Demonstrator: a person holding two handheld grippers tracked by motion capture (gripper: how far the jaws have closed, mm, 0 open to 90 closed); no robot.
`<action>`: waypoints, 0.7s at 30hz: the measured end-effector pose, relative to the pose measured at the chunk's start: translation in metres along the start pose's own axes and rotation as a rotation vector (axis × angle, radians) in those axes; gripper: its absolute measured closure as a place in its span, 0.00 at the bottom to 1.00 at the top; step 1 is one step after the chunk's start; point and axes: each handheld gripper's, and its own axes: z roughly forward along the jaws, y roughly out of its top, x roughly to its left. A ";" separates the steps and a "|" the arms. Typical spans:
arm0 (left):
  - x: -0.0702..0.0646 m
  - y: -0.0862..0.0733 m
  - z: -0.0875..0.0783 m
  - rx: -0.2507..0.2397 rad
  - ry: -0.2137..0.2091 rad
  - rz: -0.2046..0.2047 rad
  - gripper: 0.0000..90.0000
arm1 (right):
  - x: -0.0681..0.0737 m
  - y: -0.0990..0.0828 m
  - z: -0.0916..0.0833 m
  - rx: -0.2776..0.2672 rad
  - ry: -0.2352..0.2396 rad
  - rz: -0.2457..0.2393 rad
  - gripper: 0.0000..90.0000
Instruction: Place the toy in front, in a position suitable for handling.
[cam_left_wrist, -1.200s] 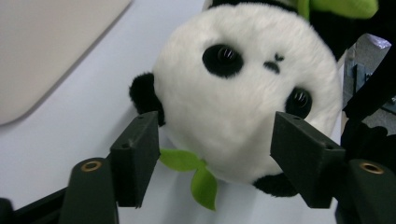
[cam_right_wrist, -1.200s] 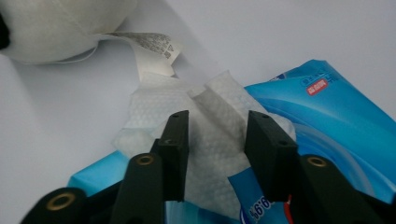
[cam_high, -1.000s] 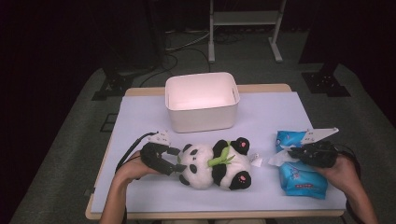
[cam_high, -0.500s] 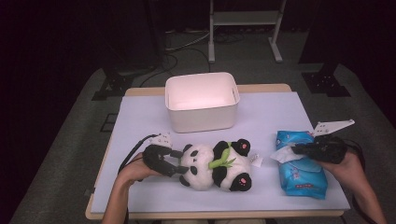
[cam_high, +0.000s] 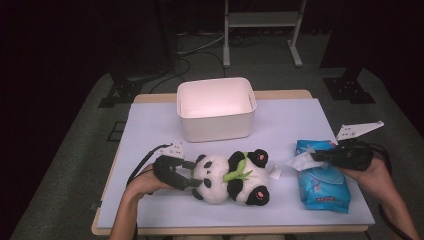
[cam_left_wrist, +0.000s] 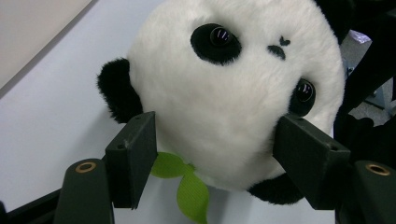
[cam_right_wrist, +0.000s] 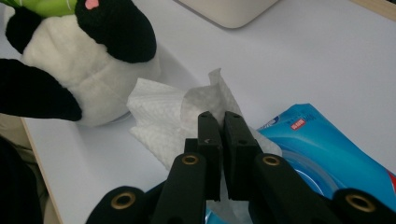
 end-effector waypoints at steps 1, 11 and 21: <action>0.000 0.000 0.000 -0.002 0.000 -0.001 0.32 | 0.000 0.001 -0.001 -0.005 0.006 0.001 0.95; 0.000 -0.001 0.000 -0.003 -0.002 -0.003 0.32 | 0.003 0.010 -0.003 -0.016 0.038 -0.007 0.95; 0.000 -0.002 0.000 -0.002 -0.012 -0.002 0.31 | 0.007 0.023 -0.004 -0.023 0.064 -0.016 0.95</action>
